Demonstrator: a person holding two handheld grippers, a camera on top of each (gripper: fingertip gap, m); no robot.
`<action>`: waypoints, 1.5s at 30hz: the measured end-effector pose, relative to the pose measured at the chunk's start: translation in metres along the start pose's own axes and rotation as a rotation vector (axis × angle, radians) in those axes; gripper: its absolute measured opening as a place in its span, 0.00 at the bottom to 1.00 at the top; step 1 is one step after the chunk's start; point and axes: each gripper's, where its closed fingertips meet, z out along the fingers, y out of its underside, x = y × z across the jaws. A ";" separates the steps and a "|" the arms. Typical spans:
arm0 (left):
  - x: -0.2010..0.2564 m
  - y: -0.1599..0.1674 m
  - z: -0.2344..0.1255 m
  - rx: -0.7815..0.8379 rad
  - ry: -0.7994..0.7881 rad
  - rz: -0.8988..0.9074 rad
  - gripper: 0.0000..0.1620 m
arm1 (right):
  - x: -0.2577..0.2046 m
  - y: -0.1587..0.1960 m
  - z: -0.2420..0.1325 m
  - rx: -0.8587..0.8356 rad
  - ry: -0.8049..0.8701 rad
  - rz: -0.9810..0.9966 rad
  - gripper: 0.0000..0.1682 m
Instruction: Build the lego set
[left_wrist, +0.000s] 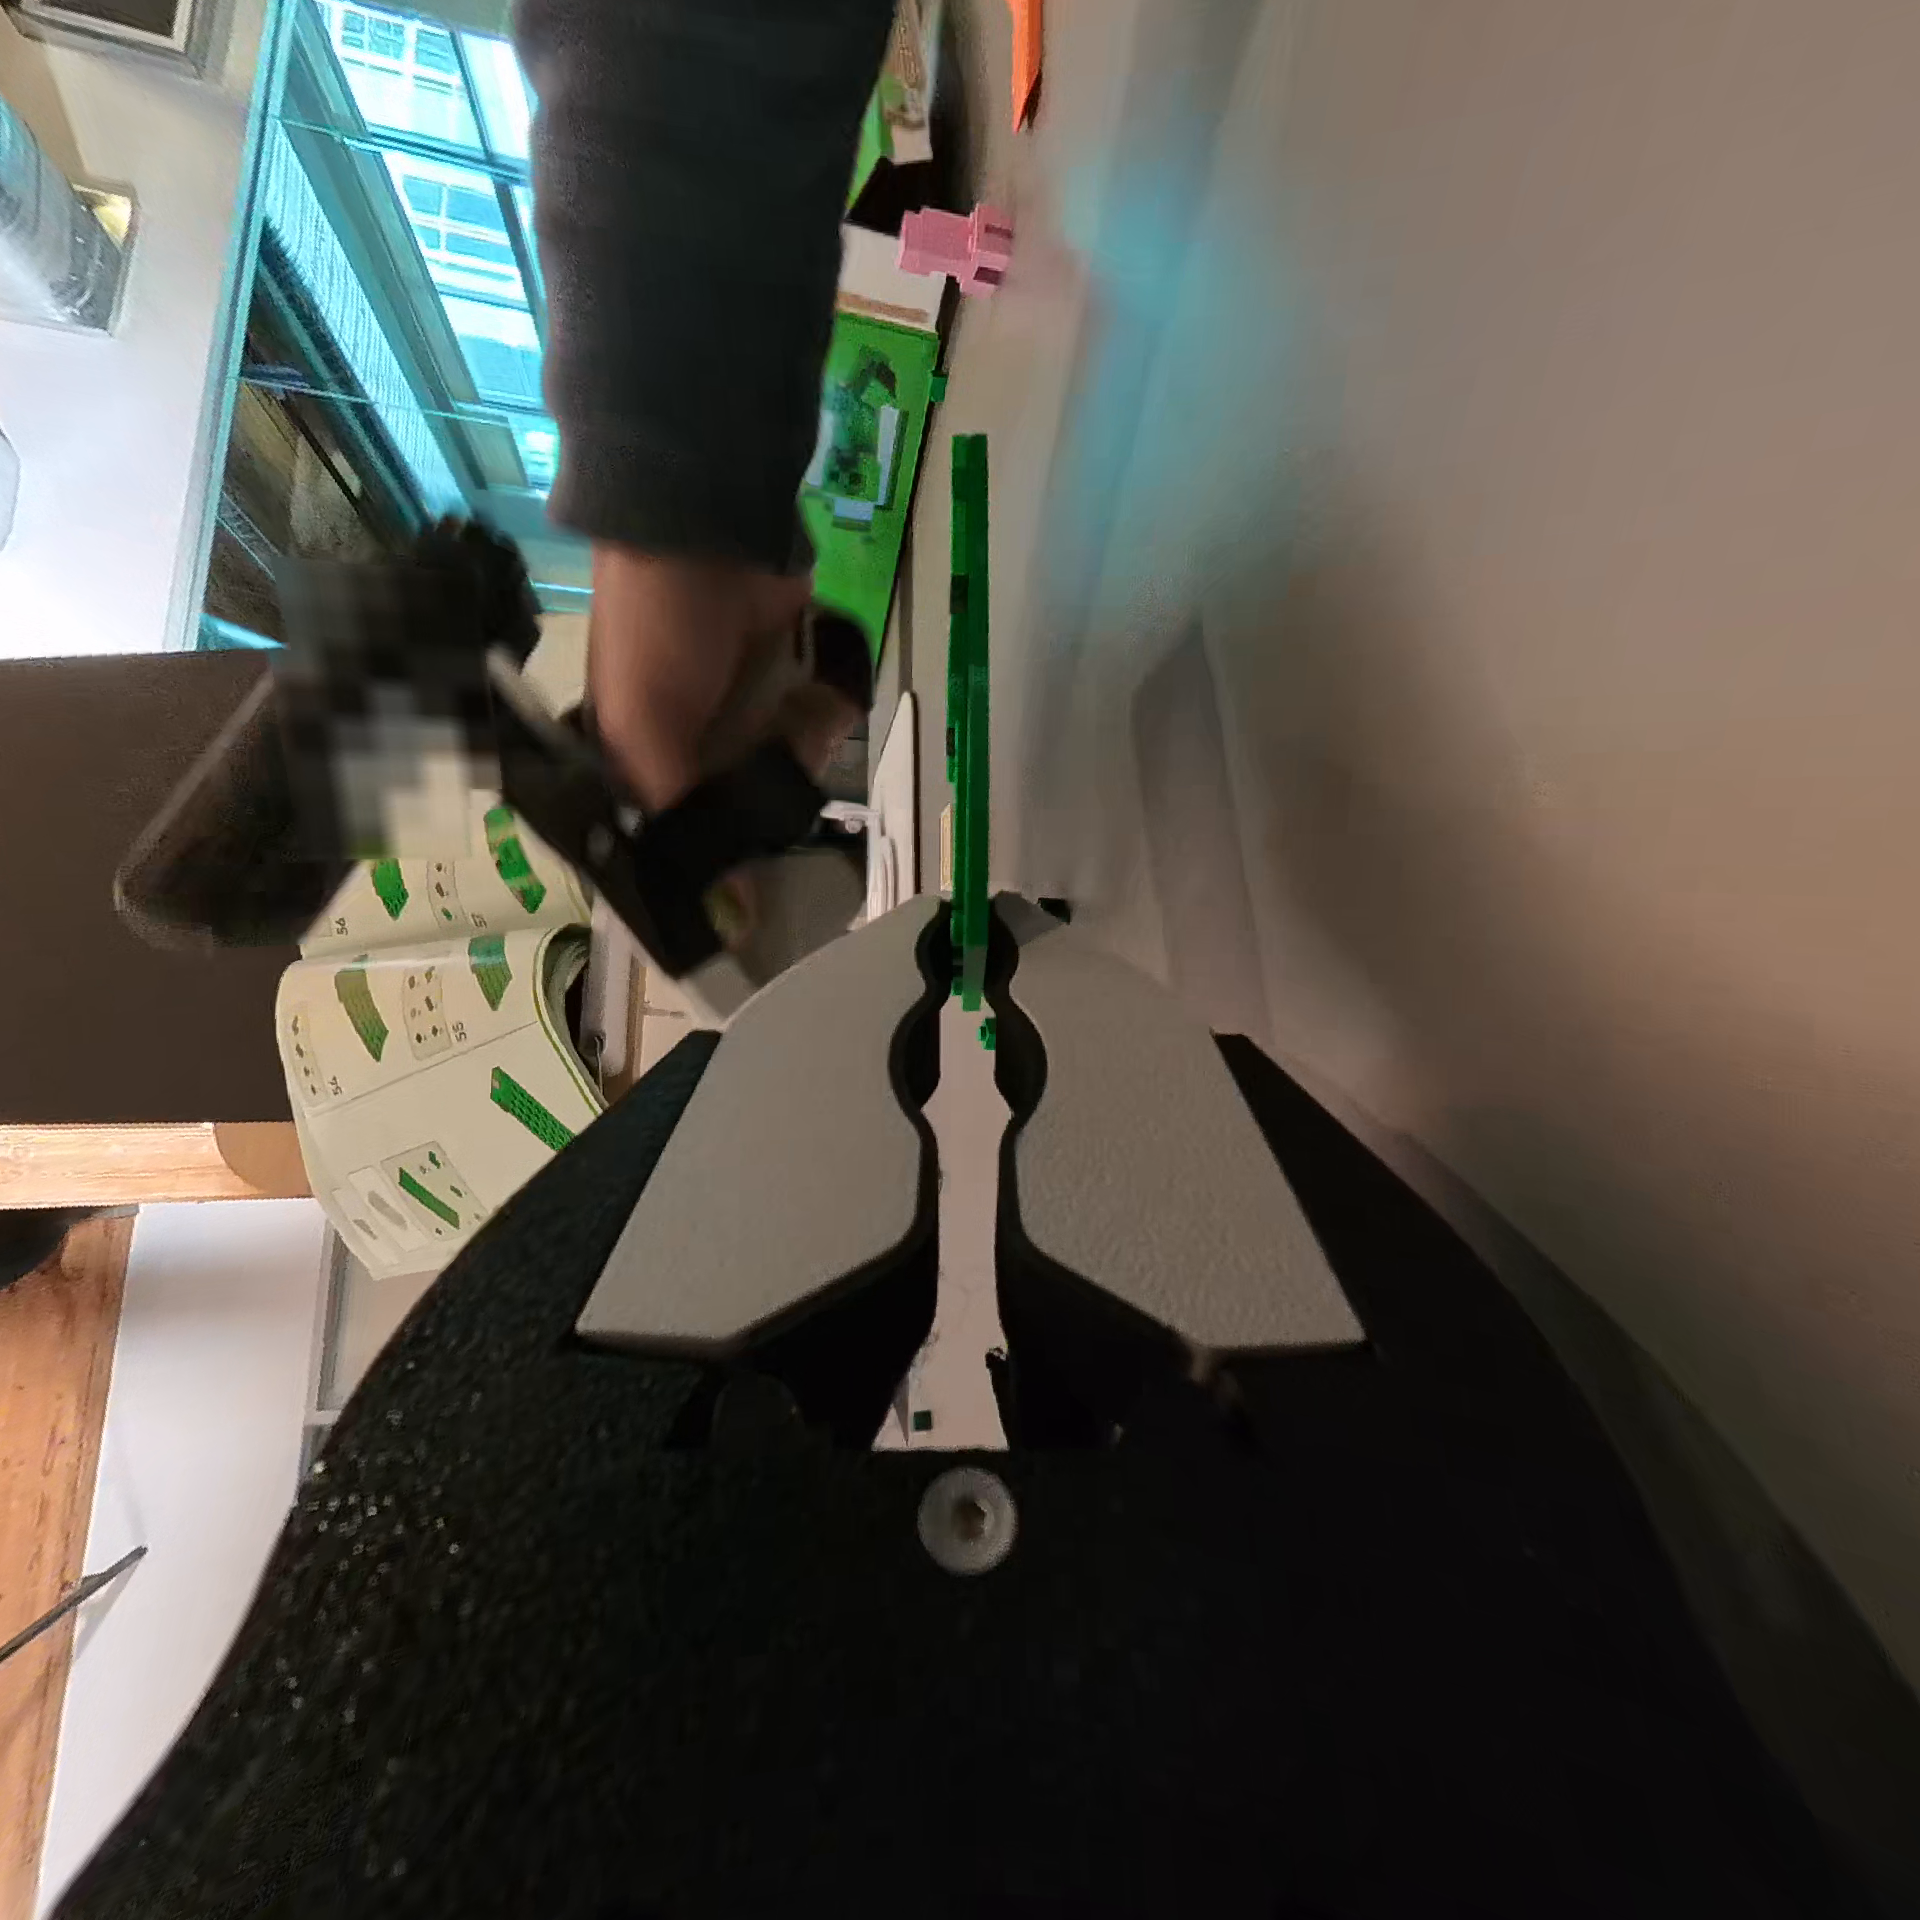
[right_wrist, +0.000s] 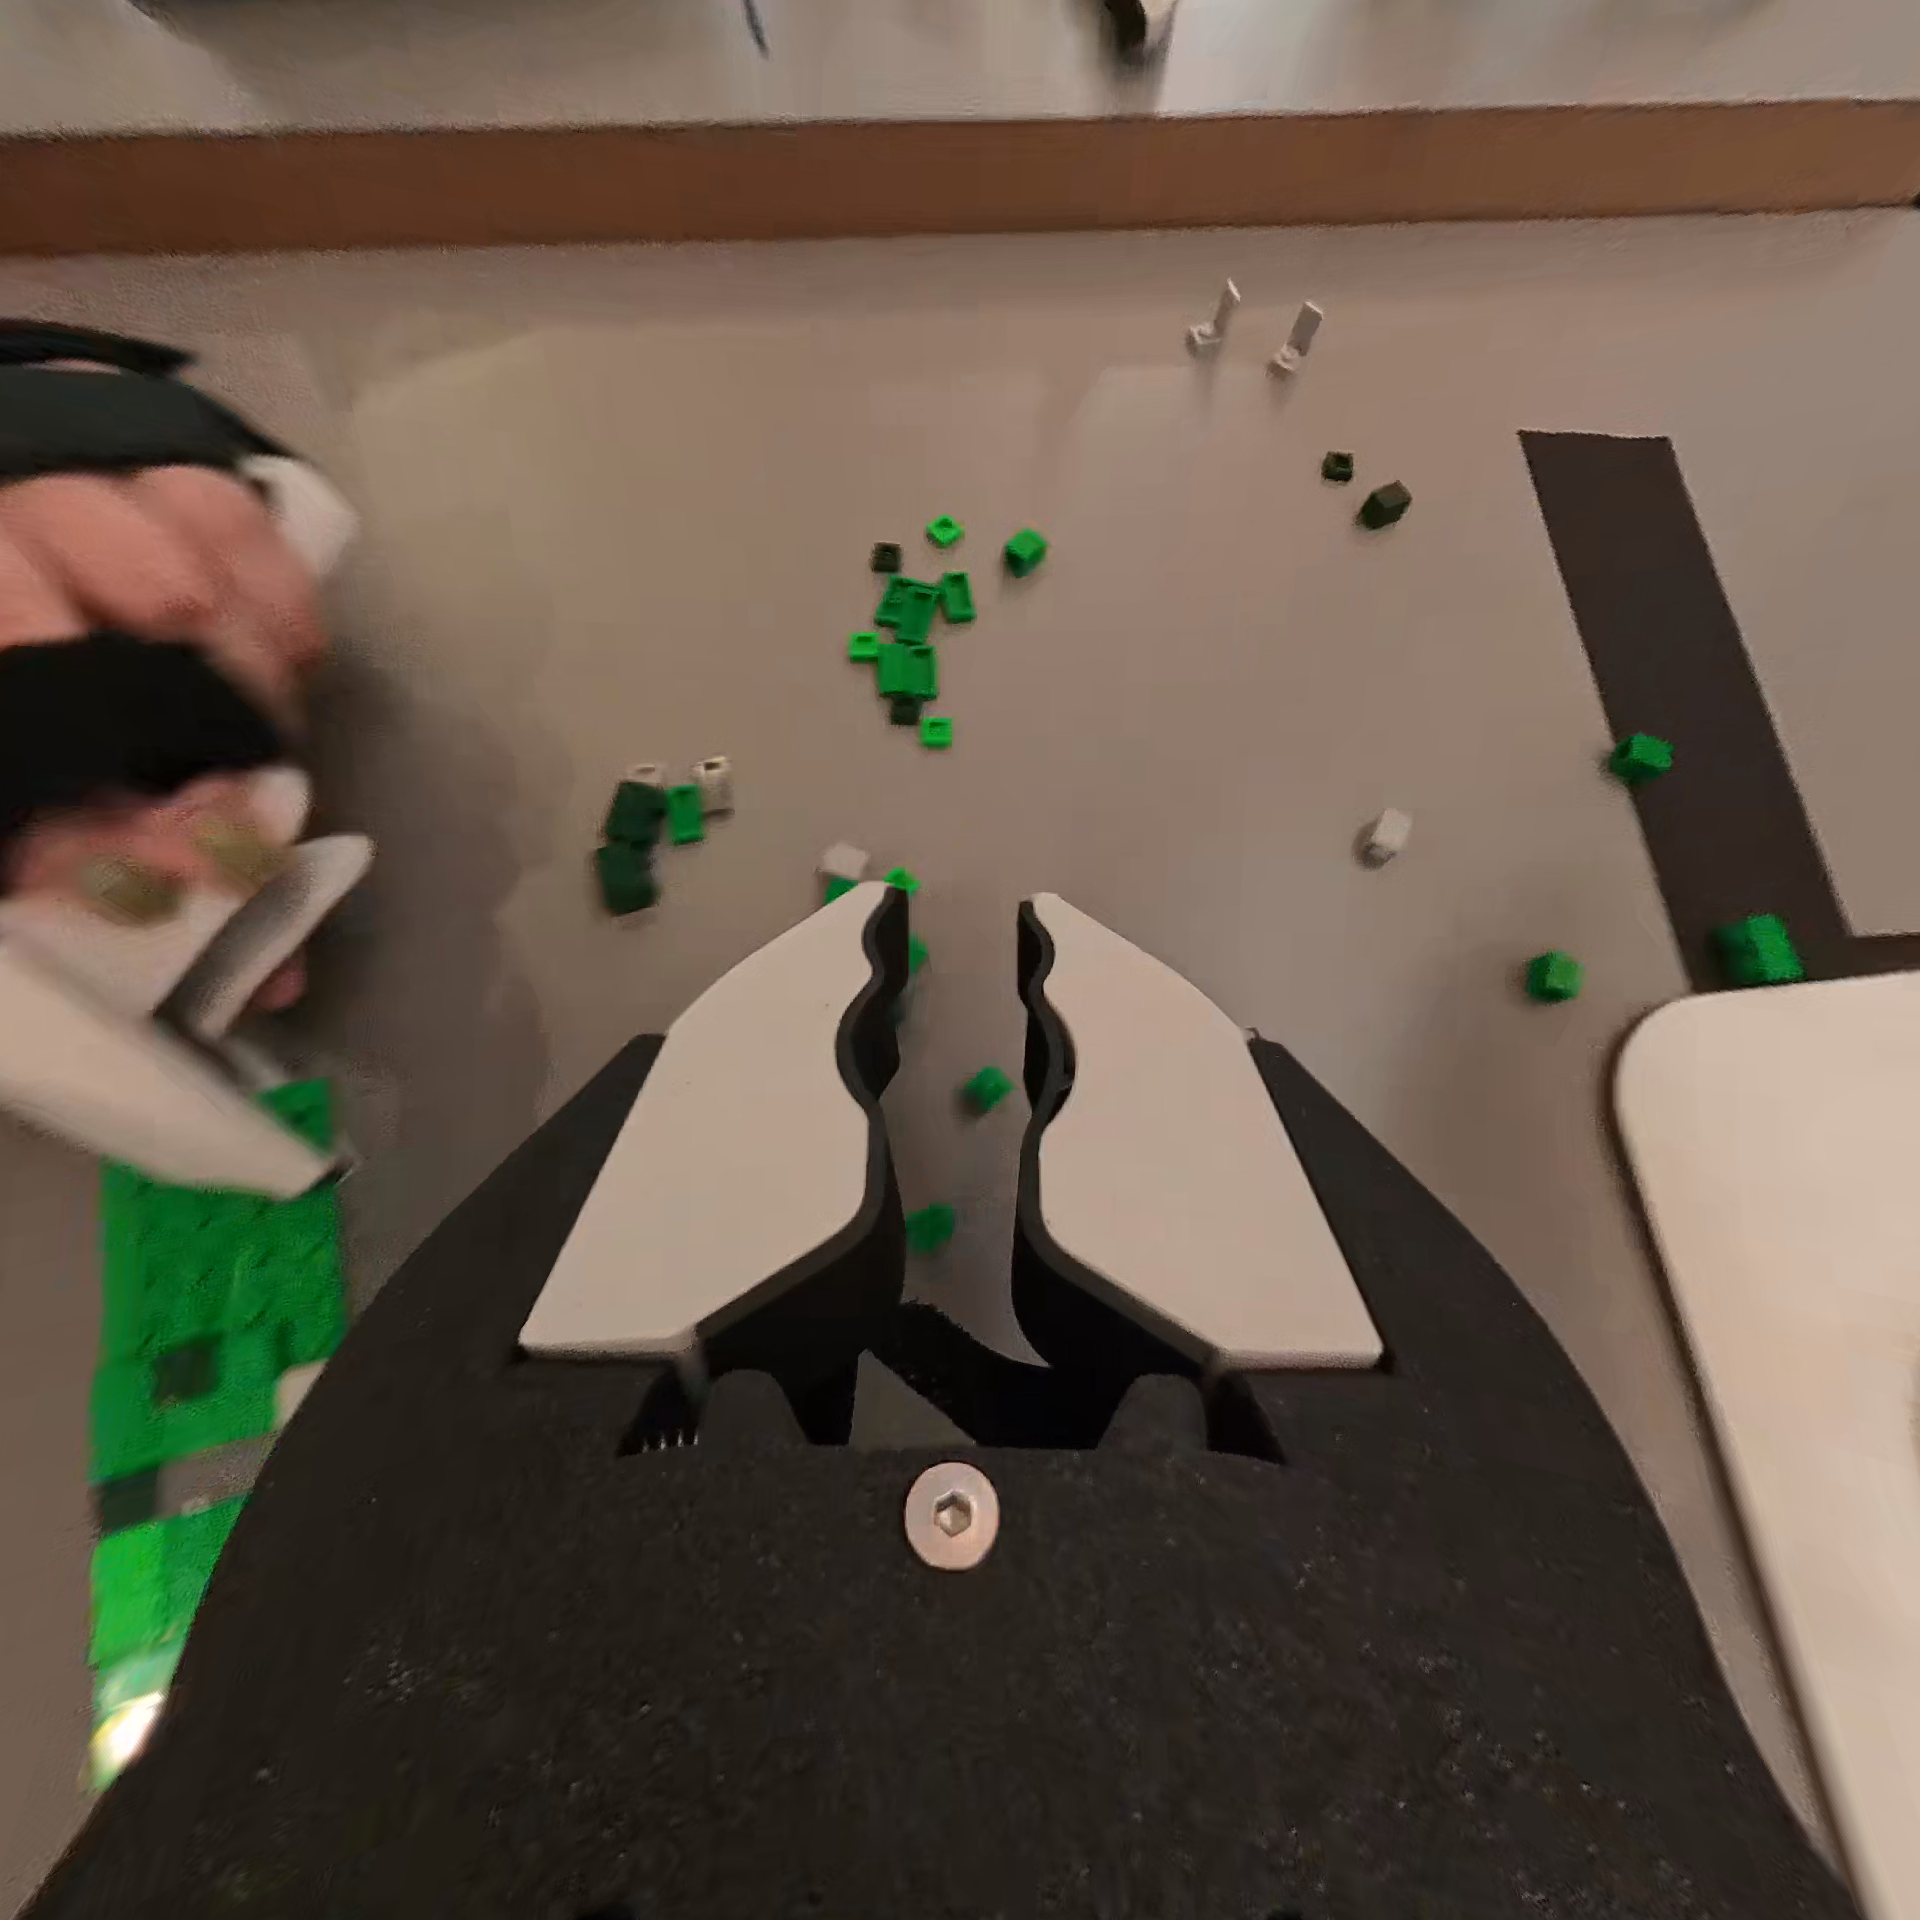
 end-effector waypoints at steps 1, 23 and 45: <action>0.001 -0.001 0.000 0.003 0.001 0.010 0.03 | 0.012 -0.005 0.007 -0.051 0.031 -0.002 0.10; 0.006 -0.011 0.001 0.007 -0.005 0.099 0.03 | 0.045 -0.040 0.081 -0.295 0.018 0.114 0.04; 0.016 -0.048 0.001 0.088 0.033 0.169 0.03 | -0.037 0.070 -0.020 -0.263 0.065 -0.066 0.00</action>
